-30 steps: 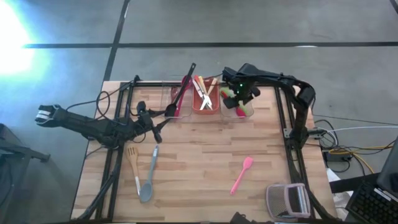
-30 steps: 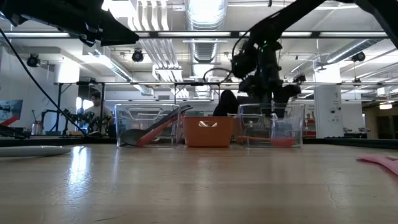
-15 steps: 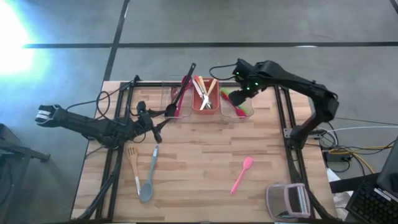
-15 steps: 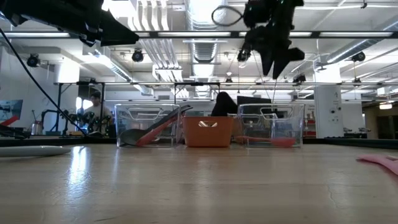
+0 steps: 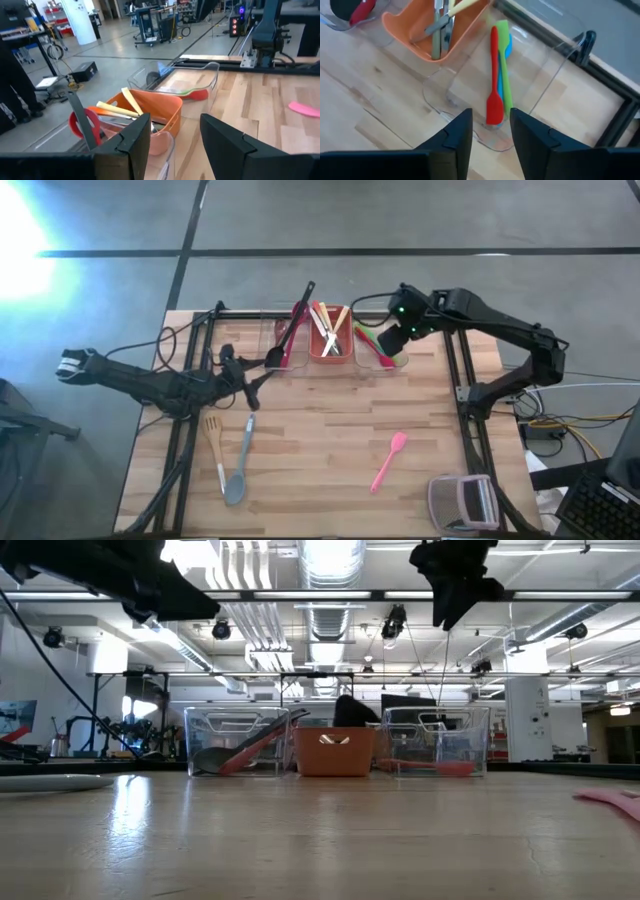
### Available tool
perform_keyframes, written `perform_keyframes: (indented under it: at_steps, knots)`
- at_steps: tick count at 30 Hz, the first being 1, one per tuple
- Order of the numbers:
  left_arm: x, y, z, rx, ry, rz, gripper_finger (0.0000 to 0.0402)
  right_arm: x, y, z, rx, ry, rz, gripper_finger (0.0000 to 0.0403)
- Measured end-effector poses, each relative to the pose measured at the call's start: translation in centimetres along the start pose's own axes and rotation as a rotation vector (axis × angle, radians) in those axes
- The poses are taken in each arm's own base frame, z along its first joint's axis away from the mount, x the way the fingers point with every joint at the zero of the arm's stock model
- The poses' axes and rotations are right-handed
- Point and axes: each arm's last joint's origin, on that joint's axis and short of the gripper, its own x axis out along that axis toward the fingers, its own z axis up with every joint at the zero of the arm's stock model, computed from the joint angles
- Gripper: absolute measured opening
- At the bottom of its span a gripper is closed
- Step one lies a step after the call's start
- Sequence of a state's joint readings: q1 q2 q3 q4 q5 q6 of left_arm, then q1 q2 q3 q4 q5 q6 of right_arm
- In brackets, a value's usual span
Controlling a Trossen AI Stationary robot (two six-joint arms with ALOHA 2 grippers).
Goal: Pick & Place Kitchen Items
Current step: Put the gray serving spoon into the left transparent bin
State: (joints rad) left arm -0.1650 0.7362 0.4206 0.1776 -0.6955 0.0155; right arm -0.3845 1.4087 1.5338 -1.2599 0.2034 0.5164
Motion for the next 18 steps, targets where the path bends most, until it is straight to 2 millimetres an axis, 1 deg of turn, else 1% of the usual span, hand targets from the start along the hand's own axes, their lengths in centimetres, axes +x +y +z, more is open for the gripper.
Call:
perform_keyframes:
  at_steps: [3,7,9,13,15,18]
  knots:
    - [-0.2,0.1,0.1,-0.060,-0.003,-0.020,0.0174,0.0,0.5,-0.2,-0.021,-0.016,-0.011,0.0117]
    - [-0.5,0.0,-0.2,-0.133,0.047,-0.124,0.0174,0.3,1.1,-0.3,-0.059,-0.013,-0.014,0.0110]
    - [-0.6,0.0,-0.5,-0.129,0.132,-0.145,0.0174,0.5,1.2,-0.4,-0.079,-0.007,-0.016,0.0107]
    - [-0.6,0.0,-1.2,-0.147,0.340,-0.095,0.0174,0.8,1.2,-0.5,-0.100,0.002,-0.020,0.0101]
    - [-0.7,-0.1,-0.9,-0.173,0.410,-0.081,0.0174,1.0,1.2,-0.6,-0.102,0.009,-0.025,0.0098]
    - [-0.7,-0.3,0.0,-0.230,0.532,-0.095,0.0174,1.6,1.2,-0.9,-0.110,0.028,-0.036,0.0094]
